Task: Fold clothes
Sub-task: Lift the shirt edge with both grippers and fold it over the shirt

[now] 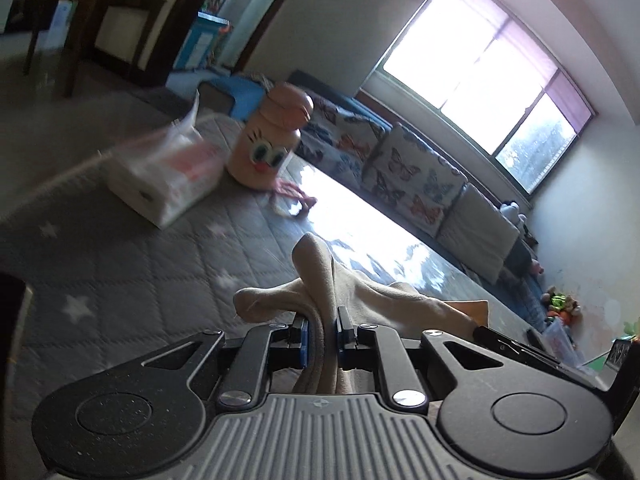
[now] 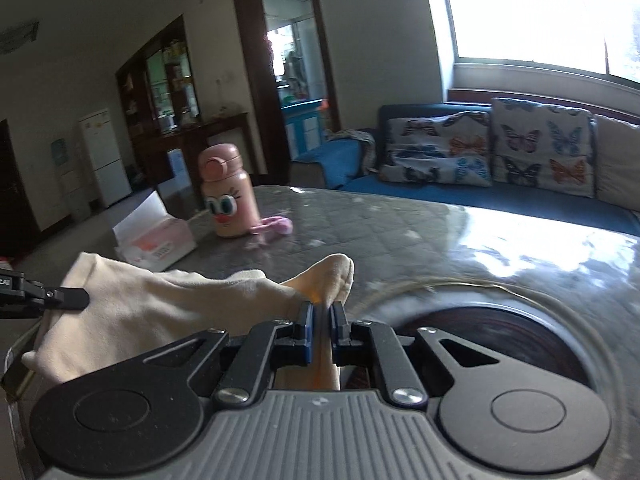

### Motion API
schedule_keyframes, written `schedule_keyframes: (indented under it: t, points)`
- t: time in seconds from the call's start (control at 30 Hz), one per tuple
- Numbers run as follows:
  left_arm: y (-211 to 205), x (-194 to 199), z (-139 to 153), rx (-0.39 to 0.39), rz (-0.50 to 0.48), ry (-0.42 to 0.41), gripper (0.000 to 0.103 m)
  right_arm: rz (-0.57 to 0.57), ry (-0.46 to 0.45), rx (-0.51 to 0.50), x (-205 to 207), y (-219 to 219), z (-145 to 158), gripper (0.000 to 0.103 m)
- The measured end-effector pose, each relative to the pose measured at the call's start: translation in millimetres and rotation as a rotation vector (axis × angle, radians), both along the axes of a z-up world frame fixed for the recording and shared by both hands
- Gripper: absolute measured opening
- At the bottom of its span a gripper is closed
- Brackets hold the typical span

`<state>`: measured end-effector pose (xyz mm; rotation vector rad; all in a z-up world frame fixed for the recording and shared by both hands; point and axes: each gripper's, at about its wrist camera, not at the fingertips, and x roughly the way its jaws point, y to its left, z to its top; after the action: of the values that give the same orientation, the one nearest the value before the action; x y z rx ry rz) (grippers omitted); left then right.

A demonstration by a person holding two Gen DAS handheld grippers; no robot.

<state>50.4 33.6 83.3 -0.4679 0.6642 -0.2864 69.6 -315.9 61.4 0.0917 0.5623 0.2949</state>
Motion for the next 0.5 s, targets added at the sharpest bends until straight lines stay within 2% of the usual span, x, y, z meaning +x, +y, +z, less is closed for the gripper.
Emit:
schedule_keyframes:
  t: [0.1,0.33,0.5]
  points:
    - [12,7,-10,0.004,0.031,0.04,0.014,0.019,0.021,-0.017,15,15,-7,0.007]
    - [34,23,-53,-0.039,0.075,0.218,0.014,0.051,0.079,-0.097,37,41,-29,0.007]
    - [34,22,-64,-0.036,0.059,0.26,0.014,0.045,0.127,-0.132,43,47,-43,0.007]
